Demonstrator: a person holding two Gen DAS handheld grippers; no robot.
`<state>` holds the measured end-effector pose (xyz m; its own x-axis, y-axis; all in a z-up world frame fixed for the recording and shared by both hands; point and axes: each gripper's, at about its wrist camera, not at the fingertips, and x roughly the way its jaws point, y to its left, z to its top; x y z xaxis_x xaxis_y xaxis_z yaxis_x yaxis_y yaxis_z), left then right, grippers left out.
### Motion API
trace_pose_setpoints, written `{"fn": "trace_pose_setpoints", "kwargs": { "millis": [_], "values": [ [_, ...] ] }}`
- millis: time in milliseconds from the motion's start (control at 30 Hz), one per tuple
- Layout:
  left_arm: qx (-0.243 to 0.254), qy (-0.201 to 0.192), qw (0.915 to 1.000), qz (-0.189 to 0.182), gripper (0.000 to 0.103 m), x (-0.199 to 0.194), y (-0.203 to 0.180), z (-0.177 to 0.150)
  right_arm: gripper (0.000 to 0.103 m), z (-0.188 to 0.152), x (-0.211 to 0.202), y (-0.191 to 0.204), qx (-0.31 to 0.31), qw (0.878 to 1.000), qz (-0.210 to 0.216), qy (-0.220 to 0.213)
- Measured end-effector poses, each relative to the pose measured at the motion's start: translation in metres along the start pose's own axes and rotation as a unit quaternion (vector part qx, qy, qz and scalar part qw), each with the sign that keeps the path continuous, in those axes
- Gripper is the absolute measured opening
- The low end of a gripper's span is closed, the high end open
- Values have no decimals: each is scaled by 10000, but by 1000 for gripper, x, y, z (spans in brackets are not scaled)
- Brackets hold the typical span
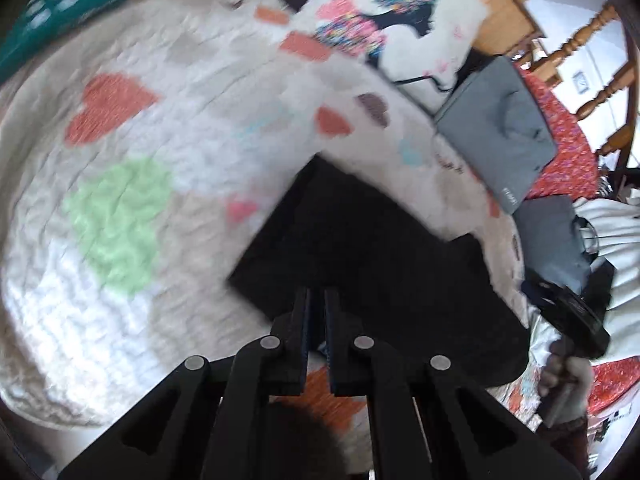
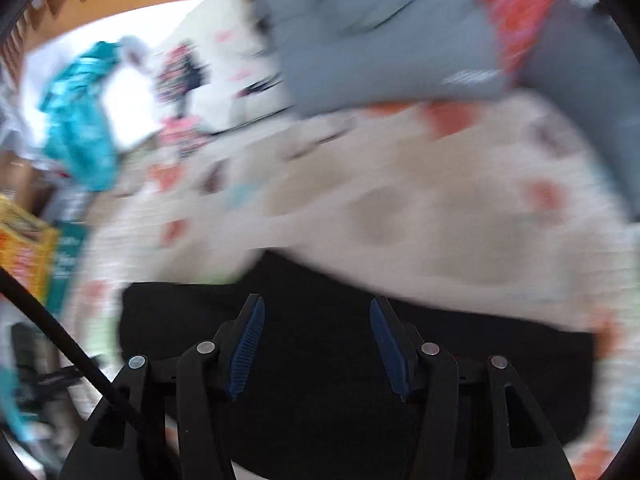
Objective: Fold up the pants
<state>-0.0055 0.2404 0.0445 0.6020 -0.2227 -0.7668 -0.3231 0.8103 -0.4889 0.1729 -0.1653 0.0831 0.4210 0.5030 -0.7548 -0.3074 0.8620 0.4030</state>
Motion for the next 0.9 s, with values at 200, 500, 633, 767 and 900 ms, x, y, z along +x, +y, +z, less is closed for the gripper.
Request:
{"fn": "trace_pose_setpoints", "kwargs": {
  "millis": [200, 500, 633, 767, 900],
  "values": [
    [-142, 386, 9977, 531, 12, 48, 5, 4, 50, 28, 107, 6, 237, 9960, -92, 856],
    [-155, 402, 9985, 343, 11, 13, 30, -16, 42, 62, 71, 22, -399, 9920, -1197, 7],
    [147, 252, 9983, 512, 12, -9, 19, -21, 56, 35, -10, 0, -86, 9969, -679, -382],
    [780, 42, 9963, 362, 26, -27, -25, -23, 57, -9, -80, -44, 363, 9935, -834, -691],
    [1416, 80, 9899, -67, 44, -20, -85, -29, 62, -60, -139, -104, 1024, 9833, -1134, -987]
  ]
}}
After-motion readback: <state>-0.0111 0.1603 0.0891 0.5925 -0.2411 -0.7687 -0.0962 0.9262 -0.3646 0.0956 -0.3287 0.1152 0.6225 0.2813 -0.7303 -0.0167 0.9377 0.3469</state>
